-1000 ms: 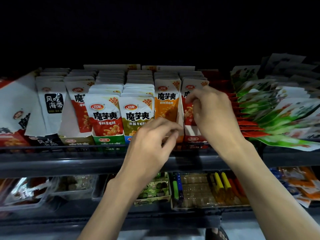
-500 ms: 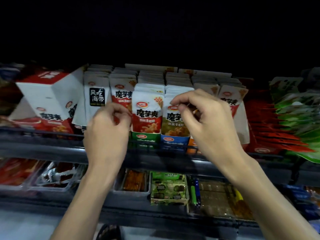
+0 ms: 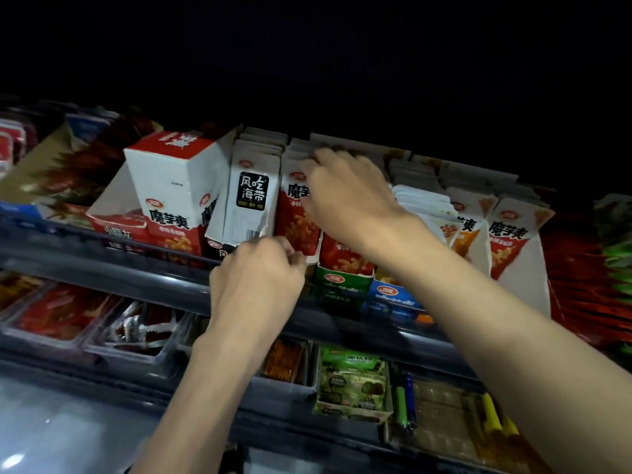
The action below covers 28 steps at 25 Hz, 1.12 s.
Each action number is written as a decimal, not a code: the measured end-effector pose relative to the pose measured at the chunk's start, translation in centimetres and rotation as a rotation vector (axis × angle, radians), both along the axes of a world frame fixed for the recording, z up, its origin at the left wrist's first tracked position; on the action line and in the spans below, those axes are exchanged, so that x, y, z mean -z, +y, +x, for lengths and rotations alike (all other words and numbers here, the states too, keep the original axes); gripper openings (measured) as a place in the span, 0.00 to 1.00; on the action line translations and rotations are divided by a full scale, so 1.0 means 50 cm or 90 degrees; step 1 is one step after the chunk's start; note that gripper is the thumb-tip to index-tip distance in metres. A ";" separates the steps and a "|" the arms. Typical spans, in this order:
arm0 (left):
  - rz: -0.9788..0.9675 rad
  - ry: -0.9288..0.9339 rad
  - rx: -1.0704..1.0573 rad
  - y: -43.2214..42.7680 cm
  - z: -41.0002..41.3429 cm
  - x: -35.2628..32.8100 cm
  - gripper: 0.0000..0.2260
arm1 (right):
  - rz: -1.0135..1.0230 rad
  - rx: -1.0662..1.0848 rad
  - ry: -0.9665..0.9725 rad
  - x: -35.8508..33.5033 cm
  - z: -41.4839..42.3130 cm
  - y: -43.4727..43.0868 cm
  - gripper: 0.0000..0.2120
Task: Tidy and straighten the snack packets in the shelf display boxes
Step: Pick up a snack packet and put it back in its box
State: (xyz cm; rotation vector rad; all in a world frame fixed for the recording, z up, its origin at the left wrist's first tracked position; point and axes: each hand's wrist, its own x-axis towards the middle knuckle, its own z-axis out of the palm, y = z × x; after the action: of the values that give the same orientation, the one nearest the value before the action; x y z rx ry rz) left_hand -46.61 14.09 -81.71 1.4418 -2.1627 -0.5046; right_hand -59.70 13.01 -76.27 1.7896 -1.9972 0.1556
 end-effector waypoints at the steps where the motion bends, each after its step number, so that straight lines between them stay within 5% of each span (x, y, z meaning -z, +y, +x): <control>1: 0.002 0.001 0.002 -0.002 0.001 0.000 0.12 | 0.009 0.015 0.001 -0.003 0.001 -0.011 0.18; 16: 0.000 0.025 -0.005 -0.009 -0.001 0.005 0.10 | -0.068 0.052 0.045 0.012 -0.004 -0.020 0.12; 20: -0.027 0.059 -0.012 -0.010 -0.004 0.005 0.10 | -0.214 -0.020 -0.007 0.023 -0.011 -0.029 0.08; 23: -0.088 0.168 -0.040 -0.013 -0.011 0.006 0.16 | -0.349 -0.127 -0.180 0.004 -0.012 -0.014 0.09; 28: -0.206 0.541 0.020 0.005 -0.013 -0.015 0.20 | -0.552 -0.275 -0.351 -0.089 -0.007 0.069 0.08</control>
State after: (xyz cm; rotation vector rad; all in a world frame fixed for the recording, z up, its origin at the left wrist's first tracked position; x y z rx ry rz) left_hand -47.28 14.34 -80.94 0.7998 -1.4881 -0.6026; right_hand -60.03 16.48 -71.82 1.6054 -1.4035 1.5244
